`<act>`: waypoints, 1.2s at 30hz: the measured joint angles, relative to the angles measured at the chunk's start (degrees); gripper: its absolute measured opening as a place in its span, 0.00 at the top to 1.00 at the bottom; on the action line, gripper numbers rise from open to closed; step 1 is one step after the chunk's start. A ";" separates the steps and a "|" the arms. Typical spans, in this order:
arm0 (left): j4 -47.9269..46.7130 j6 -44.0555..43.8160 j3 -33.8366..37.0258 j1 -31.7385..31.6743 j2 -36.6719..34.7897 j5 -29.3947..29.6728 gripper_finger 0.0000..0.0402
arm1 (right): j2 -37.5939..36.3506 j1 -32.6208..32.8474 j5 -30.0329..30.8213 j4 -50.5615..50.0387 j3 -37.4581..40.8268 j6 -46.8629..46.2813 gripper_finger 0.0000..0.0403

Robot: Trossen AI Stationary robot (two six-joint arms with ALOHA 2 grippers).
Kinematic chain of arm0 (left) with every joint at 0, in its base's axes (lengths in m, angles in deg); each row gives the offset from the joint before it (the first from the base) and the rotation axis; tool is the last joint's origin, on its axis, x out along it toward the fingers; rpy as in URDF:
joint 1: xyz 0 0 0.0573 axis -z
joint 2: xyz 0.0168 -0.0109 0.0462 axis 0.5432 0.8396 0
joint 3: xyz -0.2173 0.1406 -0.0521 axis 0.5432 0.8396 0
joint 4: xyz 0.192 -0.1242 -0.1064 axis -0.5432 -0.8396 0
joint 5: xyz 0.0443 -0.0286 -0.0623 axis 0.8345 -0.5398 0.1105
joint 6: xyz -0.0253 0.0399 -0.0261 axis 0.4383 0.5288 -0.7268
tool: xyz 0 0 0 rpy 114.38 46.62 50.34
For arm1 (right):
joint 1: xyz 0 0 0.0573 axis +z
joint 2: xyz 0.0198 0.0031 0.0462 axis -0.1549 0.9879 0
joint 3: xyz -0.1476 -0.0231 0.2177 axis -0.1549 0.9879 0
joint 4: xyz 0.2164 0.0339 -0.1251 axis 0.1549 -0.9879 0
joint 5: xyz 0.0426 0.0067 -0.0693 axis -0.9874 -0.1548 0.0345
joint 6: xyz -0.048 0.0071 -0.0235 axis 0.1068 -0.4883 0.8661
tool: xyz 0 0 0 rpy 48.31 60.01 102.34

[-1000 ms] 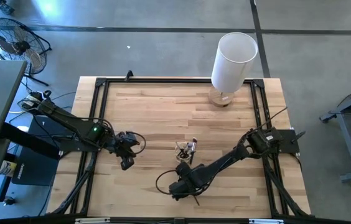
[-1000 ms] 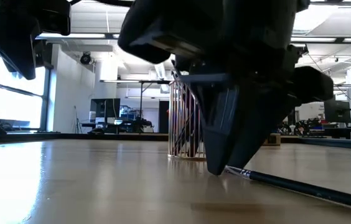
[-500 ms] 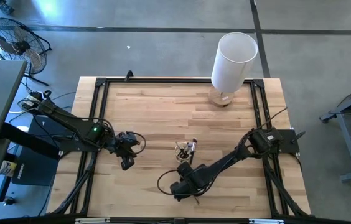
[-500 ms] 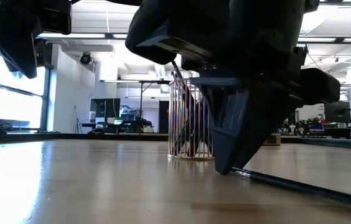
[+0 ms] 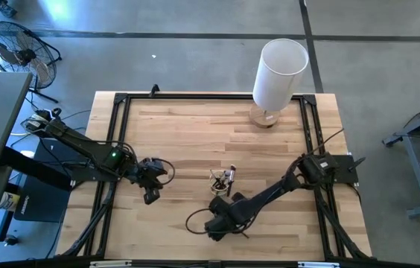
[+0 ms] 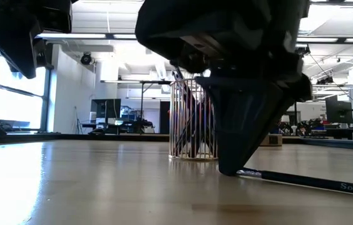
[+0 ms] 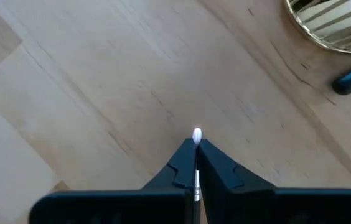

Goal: Put items in baskets/containers
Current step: Put the eyeshadow brush into the mesh organizer

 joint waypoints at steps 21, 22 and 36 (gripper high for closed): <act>-0.04 1.63 0.00 0.00 0.00 -1.36 1.00 | -17.26 8.80 41.67 -1.60 9.23 -4.61 1.00; -0.02 1.63 0.00 0.00 0.00 -1.13 1.00 | -20.14 8.80 42.32 -0.42 12.21 -3.79 1.00; 0.01 -10.47 0.00 -0.07 0.00 9.99 1.00 | -58.14 -3.36 27.77 91.66 69.35 57.33 1.00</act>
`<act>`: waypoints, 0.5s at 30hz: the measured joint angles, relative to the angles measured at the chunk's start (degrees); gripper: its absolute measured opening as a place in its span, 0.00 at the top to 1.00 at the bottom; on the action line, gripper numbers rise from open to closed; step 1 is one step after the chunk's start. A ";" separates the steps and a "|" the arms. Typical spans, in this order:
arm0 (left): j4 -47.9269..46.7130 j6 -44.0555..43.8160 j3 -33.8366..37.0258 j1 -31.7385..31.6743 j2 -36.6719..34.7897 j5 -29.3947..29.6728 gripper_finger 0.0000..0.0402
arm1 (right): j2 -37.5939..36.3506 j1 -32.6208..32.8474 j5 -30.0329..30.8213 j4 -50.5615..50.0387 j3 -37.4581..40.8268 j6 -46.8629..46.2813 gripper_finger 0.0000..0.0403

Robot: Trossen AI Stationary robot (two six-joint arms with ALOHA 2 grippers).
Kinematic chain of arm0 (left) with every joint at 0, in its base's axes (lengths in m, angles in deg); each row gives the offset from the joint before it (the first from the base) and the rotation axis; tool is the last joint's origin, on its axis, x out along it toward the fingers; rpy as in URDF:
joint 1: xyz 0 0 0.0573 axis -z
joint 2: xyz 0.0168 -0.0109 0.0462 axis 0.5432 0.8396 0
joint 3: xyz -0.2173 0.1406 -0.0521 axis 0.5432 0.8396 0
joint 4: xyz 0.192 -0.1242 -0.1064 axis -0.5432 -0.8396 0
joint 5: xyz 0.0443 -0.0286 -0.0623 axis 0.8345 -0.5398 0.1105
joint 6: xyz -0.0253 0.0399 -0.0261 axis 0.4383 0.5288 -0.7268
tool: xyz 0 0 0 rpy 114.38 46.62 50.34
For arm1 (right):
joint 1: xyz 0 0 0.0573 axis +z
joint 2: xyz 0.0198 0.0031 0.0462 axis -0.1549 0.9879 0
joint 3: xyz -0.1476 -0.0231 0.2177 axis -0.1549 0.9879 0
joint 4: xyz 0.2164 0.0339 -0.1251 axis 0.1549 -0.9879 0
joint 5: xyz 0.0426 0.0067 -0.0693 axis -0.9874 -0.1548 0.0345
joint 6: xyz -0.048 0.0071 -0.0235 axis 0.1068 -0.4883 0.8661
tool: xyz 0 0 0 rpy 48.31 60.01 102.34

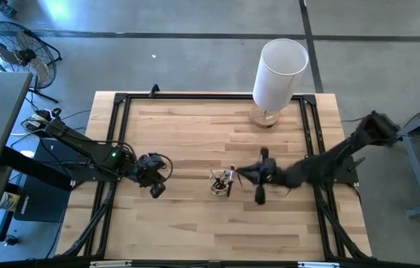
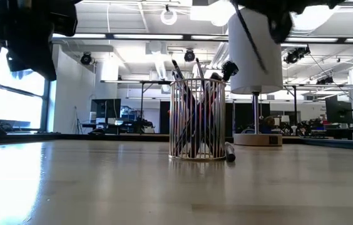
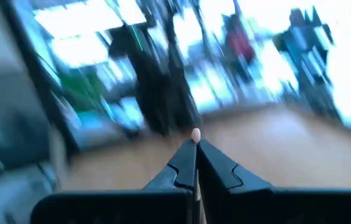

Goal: Put items in baskets/containers
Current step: Put the eyeshadow brush into the mesh organizer

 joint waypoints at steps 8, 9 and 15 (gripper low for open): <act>-0.38 -7.17 0.00 0.00 -0.02 4.54 1.00 | 4.00 -15.71 -33.55 28.73 5.39 15.50 1.00; -0.86 -7.24 0.00 0.01 -0.02 4.56 1.00 | 5.07 -17.21 -37.09 29.07 4.81 15.20 1.00; -0.78 -7.61 0.00 0.02 -0.02 6.27 1.00 | 10.82 -21.67 -47.35 30.01 4.37 13.41 1.00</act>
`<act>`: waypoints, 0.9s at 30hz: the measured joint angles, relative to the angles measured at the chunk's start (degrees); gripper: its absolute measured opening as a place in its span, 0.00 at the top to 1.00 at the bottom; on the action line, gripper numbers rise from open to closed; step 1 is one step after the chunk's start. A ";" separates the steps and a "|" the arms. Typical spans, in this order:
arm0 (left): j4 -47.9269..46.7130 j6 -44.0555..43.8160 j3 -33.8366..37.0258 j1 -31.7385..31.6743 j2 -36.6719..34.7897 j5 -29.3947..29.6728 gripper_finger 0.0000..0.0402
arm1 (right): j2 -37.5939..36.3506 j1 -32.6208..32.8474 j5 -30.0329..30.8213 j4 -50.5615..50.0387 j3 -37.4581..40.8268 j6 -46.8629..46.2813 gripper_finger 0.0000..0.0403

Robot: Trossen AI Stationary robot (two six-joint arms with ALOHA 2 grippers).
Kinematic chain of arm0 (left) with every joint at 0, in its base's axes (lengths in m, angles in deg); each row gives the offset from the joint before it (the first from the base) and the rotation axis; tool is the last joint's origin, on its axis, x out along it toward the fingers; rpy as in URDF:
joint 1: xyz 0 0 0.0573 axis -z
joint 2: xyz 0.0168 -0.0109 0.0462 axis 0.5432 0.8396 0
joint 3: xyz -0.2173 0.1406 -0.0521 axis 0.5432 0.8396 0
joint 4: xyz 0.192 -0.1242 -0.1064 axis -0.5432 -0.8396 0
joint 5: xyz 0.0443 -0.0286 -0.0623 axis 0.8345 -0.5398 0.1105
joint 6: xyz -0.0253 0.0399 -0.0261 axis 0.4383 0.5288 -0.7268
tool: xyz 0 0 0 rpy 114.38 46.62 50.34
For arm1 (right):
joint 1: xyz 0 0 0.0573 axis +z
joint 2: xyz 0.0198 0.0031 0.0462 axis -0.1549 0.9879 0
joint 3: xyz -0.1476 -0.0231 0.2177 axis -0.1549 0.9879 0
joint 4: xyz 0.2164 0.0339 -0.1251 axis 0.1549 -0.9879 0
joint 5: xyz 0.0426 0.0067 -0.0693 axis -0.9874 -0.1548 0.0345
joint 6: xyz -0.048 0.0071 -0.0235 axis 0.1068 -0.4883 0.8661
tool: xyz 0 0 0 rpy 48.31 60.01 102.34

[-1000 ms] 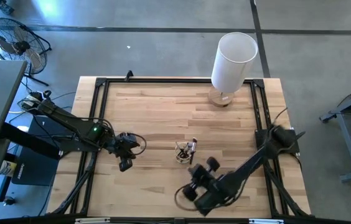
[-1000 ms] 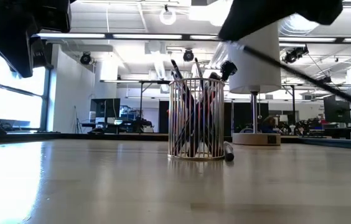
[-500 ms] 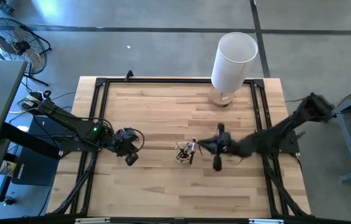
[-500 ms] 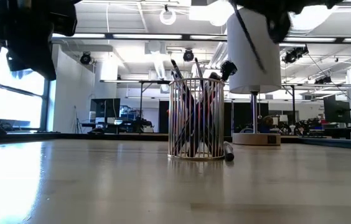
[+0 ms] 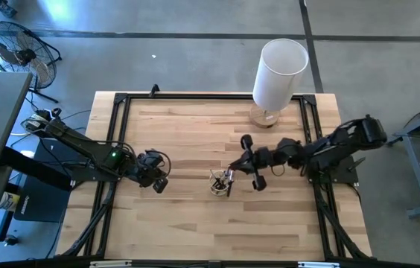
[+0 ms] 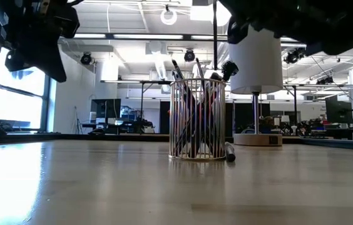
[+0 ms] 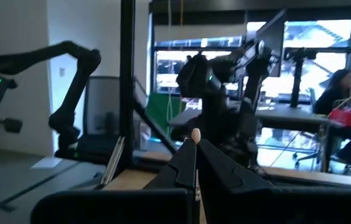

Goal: Put items in baskets/containers
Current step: Put the eyeshadow brush into the mesh organizer

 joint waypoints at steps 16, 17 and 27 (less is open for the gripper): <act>0.81 -3.06 0.00 0.00 0.02 0.61 1.00 | 15.49 -4.92 -9.32 11.61 -0.35 -7.35 1.00; 0.79 -3.06 0.00 0.00 0.02 0.61 1.00 | 16.29 -4.92 -9.33 11.17 -0.48 -7.36 1.00; 0.77 -3.22 0.00 0.00 0.07 0.73 1.00 | 17.54 -4.31 -4.44 0.60 -1.05 -8.27 0.98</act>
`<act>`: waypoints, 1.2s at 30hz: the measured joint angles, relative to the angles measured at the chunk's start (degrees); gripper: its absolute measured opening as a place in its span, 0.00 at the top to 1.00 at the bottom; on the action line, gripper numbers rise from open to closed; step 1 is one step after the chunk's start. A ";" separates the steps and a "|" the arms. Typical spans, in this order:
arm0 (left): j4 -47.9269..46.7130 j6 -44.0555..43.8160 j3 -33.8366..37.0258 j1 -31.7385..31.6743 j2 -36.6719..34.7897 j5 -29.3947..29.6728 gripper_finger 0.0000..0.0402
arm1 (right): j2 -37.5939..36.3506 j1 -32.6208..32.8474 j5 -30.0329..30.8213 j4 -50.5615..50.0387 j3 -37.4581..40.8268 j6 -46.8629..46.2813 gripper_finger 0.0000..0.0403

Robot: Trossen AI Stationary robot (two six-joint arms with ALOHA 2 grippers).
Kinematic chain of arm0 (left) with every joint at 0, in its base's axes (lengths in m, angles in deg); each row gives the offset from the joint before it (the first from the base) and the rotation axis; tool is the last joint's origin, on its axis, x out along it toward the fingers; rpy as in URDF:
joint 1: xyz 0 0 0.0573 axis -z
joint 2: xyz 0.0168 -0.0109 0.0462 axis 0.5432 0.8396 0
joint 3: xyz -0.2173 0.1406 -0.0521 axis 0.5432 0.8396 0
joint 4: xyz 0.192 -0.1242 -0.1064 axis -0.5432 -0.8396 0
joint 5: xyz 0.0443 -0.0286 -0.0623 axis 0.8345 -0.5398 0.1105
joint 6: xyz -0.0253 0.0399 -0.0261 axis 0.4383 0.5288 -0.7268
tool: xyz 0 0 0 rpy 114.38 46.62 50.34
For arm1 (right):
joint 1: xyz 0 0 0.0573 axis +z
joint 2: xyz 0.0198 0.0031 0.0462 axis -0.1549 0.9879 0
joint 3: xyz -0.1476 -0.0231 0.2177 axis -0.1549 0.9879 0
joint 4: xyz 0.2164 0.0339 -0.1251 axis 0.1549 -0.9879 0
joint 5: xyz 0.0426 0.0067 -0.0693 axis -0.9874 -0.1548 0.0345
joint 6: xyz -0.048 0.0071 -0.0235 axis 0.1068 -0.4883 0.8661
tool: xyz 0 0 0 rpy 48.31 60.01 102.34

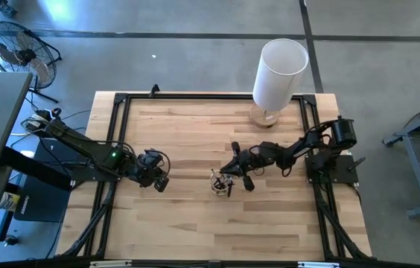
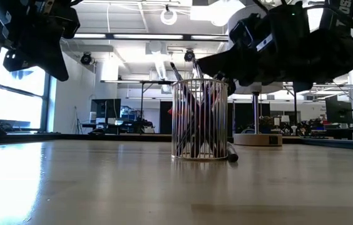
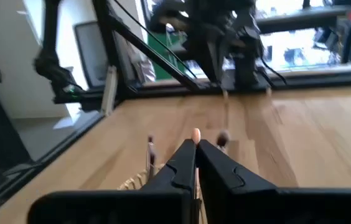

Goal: Put items in baskets/containers
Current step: Put the eyeshadow brush into the mesh organizer, then put the powder brush into the mesh organizer

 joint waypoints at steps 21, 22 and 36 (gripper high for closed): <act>-4.63 -5.82 0.00 0.02 0.00 0.26 1.00 | -27.05 1.44 14.42 -37.36 -3.03 -1.14 0.72; -4.55 -4.20 0.00 0.02 0.00 0.10 1.00 | -29.23 1.44 16.54 -39.37 -3.03 -2.45 0.73; -7.25 17.89 0.04 0.00 -6.34 1.86 1.00 | -38.22 8.34 40.13 -78.02 -12.09 -14.68 0.98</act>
